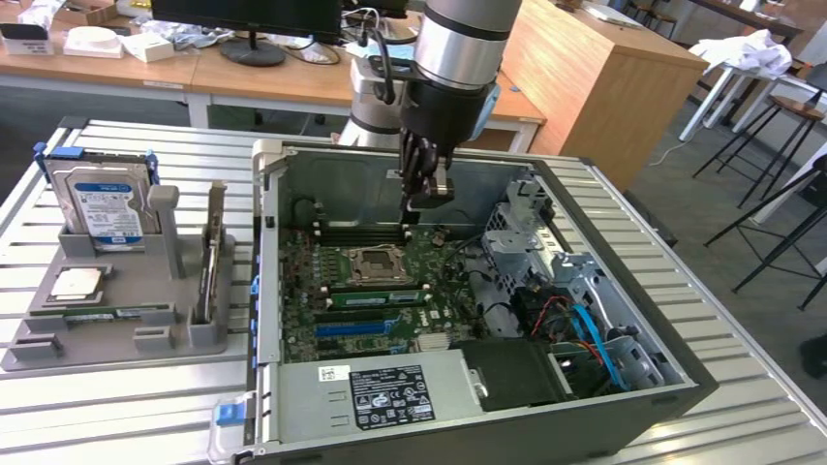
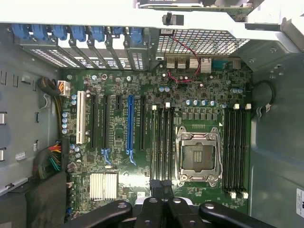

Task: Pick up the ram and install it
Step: 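Press down the ram until it locks into place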

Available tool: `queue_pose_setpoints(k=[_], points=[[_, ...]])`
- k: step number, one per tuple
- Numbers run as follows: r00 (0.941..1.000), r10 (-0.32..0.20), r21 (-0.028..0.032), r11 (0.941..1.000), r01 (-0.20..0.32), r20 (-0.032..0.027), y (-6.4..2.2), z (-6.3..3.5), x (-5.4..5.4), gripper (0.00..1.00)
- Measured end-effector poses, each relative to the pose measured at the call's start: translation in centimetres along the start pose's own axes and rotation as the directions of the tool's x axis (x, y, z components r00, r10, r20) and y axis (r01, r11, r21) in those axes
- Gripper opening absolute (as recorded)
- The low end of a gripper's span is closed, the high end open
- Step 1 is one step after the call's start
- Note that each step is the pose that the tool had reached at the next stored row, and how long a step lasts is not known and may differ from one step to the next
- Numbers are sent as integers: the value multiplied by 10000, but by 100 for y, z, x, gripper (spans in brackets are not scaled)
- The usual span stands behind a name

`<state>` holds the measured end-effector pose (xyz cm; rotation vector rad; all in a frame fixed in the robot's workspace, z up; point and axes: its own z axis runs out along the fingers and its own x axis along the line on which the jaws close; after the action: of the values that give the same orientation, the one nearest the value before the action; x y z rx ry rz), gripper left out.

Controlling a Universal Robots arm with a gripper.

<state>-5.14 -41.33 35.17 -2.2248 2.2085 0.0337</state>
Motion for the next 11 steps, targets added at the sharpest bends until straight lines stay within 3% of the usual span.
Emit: queue_pose_setpoints(k=[11], points=[[10000, 1, -13, 10000, -1, -1, -24, -1, 0, 10]])
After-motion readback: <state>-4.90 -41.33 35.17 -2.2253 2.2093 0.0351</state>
